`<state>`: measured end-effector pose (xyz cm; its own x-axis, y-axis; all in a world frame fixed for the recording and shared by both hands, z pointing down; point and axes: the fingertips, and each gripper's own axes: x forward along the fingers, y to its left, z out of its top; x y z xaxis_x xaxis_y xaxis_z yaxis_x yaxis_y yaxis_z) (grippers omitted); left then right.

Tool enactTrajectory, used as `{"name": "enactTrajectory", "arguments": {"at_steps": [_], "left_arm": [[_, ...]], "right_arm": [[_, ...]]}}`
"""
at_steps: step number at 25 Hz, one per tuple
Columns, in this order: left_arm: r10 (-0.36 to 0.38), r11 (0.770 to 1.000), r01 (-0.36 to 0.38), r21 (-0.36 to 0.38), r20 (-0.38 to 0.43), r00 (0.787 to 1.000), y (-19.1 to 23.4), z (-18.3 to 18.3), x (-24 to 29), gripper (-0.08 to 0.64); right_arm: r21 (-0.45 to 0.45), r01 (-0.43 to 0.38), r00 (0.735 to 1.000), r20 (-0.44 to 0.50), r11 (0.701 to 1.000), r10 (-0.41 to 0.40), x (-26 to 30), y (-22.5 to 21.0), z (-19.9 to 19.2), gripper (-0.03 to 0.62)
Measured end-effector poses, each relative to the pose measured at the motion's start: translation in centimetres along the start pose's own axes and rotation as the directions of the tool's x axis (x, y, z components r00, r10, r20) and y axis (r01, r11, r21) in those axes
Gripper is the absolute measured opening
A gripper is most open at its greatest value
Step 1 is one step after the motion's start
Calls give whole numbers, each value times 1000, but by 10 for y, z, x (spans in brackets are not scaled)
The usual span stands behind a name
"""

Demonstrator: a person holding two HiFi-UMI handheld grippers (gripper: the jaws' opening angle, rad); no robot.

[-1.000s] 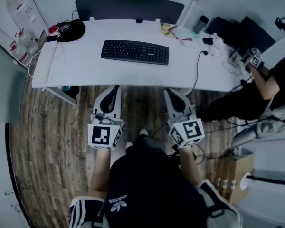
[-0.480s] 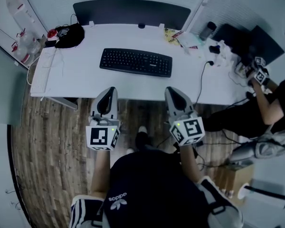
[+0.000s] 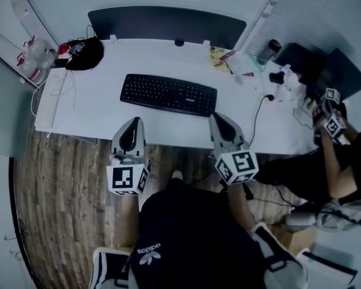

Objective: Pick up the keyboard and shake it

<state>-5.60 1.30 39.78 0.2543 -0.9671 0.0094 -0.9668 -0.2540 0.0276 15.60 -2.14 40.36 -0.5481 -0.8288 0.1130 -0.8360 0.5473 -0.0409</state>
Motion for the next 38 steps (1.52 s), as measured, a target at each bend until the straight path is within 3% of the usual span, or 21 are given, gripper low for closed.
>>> {"name": "enactTrajectory", "arguments": {"at_steps": [7,14,18,21,25,38], "left_arm": [[17,1000,-17,-13,-1,1000,-7,0,28,5],[1,1000,-1,5,-17,1000,-6,-5,41,3],[10,999,-11,-32,-15,1000,7,-4,57,3],[-15,999,12,-38,-79,997,19,-18,68,3],[-60,995,57,-85,-34,998,40,-14,94,3],[-175,984,168,-55,-141,974,107,-35,164,3]], "right_arm": [[12,-10,1000,-8,1000,10,17,-30,-5,3],[48,28,999,-35,998,-26,22,-44,-22,3],[49,38,998,-52,998,-36,32,-49,-24,3],[54,74,996,-59,996,-71,43,-56,-26,5],[72,142,987,-90,987,-135,63,-68,-34,3],[71,310,945,-131,948,-299,111,-75,-32,3]]}}
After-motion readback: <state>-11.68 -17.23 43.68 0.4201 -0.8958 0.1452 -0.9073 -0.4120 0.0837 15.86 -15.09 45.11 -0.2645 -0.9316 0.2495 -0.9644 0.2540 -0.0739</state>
